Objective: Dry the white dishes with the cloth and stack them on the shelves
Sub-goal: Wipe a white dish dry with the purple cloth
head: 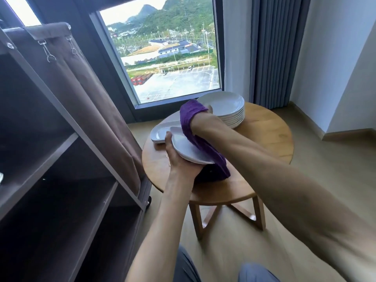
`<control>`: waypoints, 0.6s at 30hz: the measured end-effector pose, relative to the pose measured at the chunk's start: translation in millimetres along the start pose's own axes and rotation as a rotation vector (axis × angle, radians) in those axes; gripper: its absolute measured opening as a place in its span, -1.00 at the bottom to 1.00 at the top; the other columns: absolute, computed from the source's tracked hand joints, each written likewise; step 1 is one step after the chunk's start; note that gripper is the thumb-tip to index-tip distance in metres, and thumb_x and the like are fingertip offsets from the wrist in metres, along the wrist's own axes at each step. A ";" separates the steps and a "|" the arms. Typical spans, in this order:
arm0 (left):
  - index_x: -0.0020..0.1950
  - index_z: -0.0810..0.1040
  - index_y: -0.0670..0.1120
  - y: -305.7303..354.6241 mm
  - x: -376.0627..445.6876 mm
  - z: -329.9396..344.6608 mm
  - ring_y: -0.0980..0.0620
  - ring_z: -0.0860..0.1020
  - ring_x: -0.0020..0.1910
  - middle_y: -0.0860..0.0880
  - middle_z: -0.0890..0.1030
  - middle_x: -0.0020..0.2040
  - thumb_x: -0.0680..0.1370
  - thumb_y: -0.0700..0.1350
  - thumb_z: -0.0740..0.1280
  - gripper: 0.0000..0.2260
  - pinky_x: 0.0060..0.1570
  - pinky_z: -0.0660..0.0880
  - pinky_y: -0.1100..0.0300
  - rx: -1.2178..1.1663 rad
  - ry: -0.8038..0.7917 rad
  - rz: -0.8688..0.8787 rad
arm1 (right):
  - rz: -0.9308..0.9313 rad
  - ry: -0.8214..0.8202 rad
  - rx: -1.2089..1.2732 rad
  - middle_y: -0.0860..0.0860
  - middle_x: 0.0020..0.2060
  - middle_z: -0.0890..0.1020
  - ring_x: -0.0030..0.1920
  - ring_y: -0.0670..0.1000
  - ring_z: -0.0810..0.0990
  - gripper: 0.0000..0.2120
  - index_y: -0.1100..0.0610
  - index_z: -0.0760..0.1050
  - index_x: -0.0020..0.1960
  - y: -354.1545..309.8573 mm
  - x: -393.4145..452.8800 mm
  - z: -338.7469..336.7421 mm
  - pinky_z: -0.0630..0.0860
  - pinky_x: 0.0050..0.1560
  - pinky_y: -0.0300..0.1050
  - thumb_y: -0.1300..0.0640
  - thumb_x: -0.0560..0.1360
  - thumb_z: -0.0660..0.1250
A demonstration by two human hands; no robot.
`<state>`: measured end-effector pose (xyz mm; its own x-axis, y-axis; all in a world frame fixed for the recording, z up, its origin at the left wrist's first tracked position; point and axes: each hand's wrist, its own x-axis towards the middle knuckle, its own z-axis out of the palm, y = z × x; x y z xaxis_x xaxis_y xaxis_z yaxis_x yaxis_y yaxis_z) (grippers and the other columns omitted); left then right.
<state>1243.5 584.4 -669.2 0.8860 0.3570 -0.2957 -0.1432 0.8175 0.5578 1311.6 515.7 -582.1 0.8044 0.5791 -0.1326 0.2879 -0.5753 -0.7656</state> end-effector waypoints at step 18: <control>0.20 0.65 -0.02 0.4 7.2 -8.0 -0.25 0.64 0.12 -0.17 0.64 0.20 0.52 0.46 0.13 -0.35 0.13 0.55 -0.13 -0.216 -0.099 0.305 | -0.216 -0.430 -0.051 0.17 -0.18 0.60 0.03 0.14 0.53 -0.80 0.17 0.51 -0.19 -19.3 -19.5 -14.8 0.54 0.13 -0.10 0.33 0.58 0.23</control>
<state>1246.3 590.9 -677.3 0.8251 0.5619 -0.0591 -0.4871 0.7604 0.4296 1298.0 507.0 -555.4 0.4389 0.8684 -0.2308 0.4583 -0.4373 -0.7738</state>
